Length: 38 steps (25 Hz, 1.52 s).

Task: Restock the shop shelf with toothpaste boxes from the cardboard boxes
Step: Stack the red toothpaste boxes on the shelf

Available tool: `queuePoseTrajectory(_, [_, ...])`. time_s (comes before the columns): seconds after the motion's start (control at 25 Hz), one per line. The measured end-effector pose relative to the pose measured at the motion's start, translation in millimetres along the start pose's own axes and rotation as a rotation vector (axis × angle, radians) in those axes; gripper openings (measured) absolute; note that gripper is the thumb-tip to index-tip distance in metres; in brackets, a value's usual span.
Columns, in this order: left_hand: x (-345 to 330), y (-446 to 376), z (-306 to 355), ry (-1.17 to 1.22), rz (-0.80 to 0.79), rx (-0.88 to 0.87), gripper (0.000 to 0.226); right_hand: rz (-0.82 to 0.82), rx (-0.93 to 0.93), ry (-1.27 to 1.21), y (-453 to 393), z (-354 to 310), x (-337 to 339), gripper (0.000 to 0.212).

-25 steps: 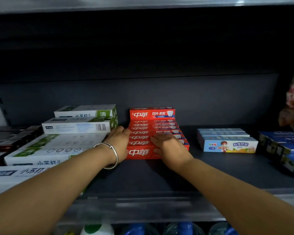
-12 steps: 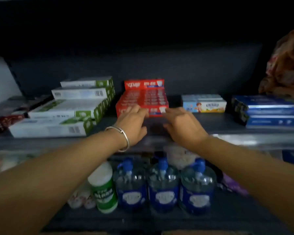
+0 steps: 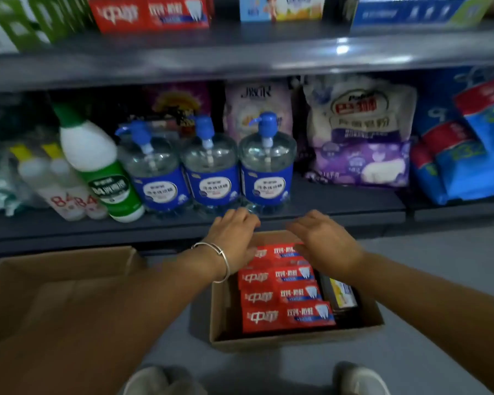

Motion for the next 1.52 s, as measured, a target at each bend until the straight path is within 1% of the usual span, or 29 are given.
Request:
queuePoseTrajectory(0.08, [-42.5,-4.6,-6.9,0.018,-0.065,0.033,0.048,-0.101,-0.019,-0.045,4.3,5.1,-41.3,0.038])
queuePoseTrajectory(0.24, [-98.4,-19.0,-21.8,-0.028,-0.147,0.062,0.051,-0.215,-0.040,-0.073,-13.6,7.4,-103.9,0.044])
queuePoseTrajectory(0.4, [-131.8,-38.0,-36.5,-0.003,-0.186,0.048,0.052,-0.252,-0.066,-0.080,-41.1,7.5,-146.3,0.051])
queuePoseTrajectory(0.52, [-144.3,-41.8,-42.4,0.040,-0.194,0.044,0.053,-0.242,-0.139,-0.044,-51.5,5.8,-161.6,0.047])
queuePoseTrajectory(0.68, [-154.1,-35.2,-45.0,0.069,-0.214,0.018,0.055,-0.209,-0.200,0.015,-52.2,-1.5,-162.5,0.035])
queuePoseTrajectory(0.8, [-158.4,-26.6,-38.7,0.121,-0.244,-0.058,0.053,-0.219,-0.208,0.020,-48.6,-4.7,-162.7,0.034])
queuePoseTrajectory(0.96, [-177.0,-8.5,-8.9,0.170,-0.398,-0.201,0.058,-0.245,-0.218,-0.045,-45.3,2.8,-155.7,0.044])
queuePoseTrajectory(1.04, [-191.1,-1.2,3.7,0.127,-0.479,-0.228,0.066,-0.246,-0.216,-0.082,-42.7,8.4,-148.6,0.049])
queuePoseTrajectory(1.16, [-204.7,-0.5,12.1,0.040,-0.540,-0.230,0.074,-0.244,-0.213,-0.136,-35.4,13.8,-140.4,0.055])
queuePoseTrajectory(1.28, [-199.9,-2.7,9.4,0.068,-0.543,-0.190,0.072,-0.238,-0.200,-0.169,-31.2,15.5,-134.9,0.057])
queuePoseTrajectory(1.32, [-190.9,-4.1,9.0,0.076,-0.519,-0.193,0.071,-0.227,-0.197,-0.180,-31.1,17.6,-130.4,0.057])
queuePoseTrajectory(1.44, [-144.9,-5.4,6.4,0.047,-0.438,-0.235,0.071,-0.184,-0.171,-0.184,-32.4,21.4,-102.6,0.055])
queuePoseTrajectory(1.52, [-103.8,-3.8,3.6,0.018,-0.388,-0.275,0.071,-0.155,-0.152,-0.169,-35.2,21.1,-71.8,0.053])
Point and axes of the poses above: each hand's wrist, its own y-axis away from the middle knuckle, its own x-axis out of the back of the hand, z = x × y, the point moved 6 cm from there along -y, towards the middle knuckle, and after that the axes turned 8 degrees about y, right-handed, at the moved point
